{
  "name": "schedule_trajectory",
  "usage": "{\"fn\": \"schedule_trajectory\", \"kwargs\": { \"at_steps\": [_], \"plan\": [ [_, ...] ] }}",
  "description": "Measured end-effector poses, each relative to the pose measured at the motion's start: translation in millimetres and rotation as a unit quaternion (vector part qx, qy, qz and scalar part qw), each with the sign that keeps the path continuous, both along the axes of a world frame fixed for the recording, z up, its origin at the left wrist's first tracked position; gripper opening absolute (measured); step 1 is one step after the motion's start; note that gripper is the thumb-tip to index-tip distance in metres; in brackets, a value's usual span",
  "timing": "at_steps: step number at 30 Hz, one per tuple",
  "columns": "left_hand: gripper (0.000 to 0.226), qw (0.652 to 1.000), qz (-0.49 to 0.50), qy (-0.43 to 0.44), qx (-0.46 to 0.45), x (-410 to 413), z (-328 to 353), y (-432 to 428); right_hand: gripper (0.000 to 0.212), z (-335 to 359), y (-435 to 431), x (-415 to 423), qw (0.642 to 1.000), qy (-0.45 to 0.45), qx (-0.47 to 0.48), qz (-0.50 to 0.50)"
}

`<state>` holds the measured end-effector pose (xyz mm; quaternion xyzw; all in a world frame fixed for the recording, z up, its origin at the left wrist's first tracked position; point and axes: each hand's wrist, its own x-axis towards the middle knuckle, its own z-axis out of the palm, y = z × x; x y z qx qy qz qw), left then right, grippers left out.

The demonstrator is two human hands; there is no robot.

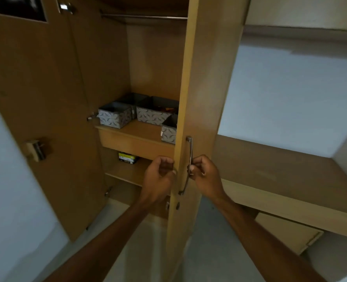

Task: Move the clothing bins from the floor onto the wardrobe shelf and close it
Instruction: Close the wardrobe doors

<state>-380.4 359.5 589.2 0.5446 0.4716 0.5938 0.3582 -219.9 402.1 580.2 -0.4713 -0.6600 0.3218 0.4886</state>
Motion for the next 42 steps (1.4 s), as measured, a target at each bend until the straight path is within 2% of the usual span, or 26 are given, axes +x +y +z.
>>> {"fn": "schedule_trajectory", "kwargs": {
  "at_steps": [8, 11, 14, 20, 23, 31, 37, 42],
  "plan": [
    [0.025, 0.999, 0.034, 0.029, -0.017, -109.8, -0.2, 72.2, 0.013, -1.5, 71.3, -110.9, 1.000, 0.010, 0.005, 0.013],
    [0.016, 0.999, 0.013, 0.000, -0.036, -139.6, 1.5, 102.2, 0.015, -2.7, 102.2, -143.2, 1.000, 0.005, 0.002, 0.008],
    [0.027, 0.998, -0.009, -0.024, -0.059, -161.5, 16.0, 127.1, 0.015, -2.8, 134.6, -171.4, 1.000, 0.012, -0.001, -0.006],
    [0.039, 0.994, -0.058, -0.013, -0.093, -197.9, 31.0, 180.1, 0.016, 1.3, 191.9, -211.2, 1.000, 0.014, -0.003, -0.024],
    [0.053, 0.991, -0.070, -0.011, -0.114, -208.6, 32.1, 207.2, 0.019, 0.4, 214.3, -221.7, 0.999, 0.012, 0.002, -0.034],
    [0.044, 0.991, -0.087, -0.008, -0.100, -227.1, 33.2, 279.4, 0.015, -6.1, 283.5, -247.7, 0.997, -0.001, 0.034, -0.069],
    [0.054, 0.990, -0.102, -0.016, -0.091, -235.8, 30.3, 348.4, 0.014, -3.2, 340.3, -257.3, 0.995, -0.011, 0.036, -0.096],
    [0.052, 0.989, -0.121, -0.022, -0.081, -233.8, 29.2, 386.2, 0.011, -3.4, 373.5, -262.9, 0.992, 0.001, 0.038, -0.119]
  ]
}}
